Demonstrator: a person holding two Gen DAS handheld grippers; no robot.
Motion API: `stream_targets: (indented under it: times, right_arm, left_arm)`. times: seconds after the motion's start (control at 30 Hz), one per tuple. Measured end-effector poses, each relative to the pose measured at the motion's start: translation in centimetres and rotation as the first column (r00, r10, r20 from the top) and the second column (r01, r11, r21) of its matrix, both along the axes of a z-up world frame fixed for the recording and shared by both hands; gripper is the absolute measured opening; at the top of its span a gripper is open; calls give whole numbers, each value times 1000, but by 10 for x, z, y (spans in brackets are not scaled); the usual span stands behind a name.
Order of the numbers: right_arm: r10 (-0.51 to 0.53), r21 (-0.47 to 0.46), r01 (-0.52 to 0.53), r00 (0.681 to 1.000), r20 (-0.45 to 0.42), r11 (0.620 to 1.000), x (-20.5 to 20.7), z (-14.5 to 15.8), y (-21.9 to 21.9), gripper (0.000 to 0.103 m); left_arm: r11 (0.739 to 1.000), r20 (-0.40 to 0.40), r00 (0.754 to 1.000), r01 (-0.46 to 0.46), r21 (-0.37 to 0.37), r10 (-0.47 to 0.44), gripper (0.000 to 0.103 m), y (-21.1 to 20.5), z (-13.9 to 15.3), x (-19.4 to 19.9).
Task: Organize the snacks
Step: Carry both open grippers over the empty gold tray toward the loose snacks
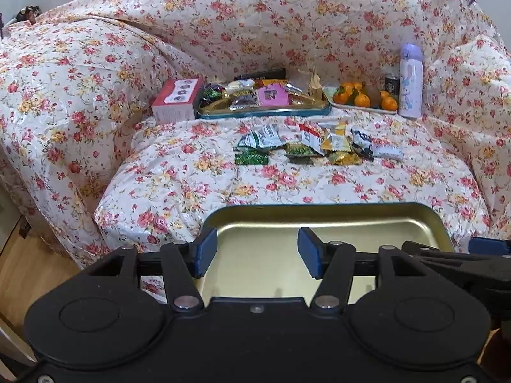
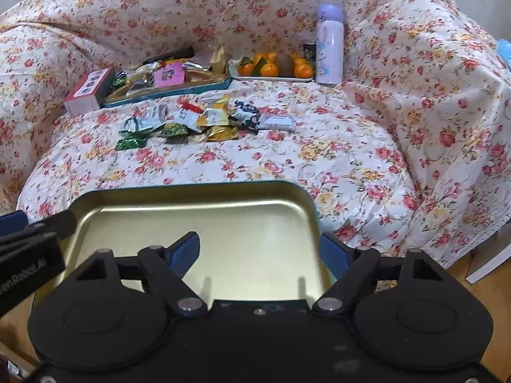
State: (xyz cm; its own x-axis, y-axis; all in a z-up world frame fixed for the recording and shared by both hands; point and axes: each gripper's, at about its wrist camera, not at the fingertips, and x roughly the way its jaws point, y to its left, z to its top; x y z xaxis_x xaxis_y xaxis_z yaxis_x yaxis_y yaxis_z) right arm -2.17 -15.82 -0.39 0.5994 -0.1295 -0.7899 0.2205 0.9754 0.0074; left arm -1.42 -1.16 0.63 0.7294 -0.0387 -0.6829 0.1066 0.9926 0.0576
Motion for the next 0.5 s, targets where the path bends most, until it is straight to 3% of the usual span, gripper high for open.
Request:
stream_targets:
  times: [0.5]
  right_arm:
    - [29,61,-26,998,-50,998,3,-10,2,78]
  left_arm:
    - [999,-160,987,-14,-32,9,61,6,-20,14]
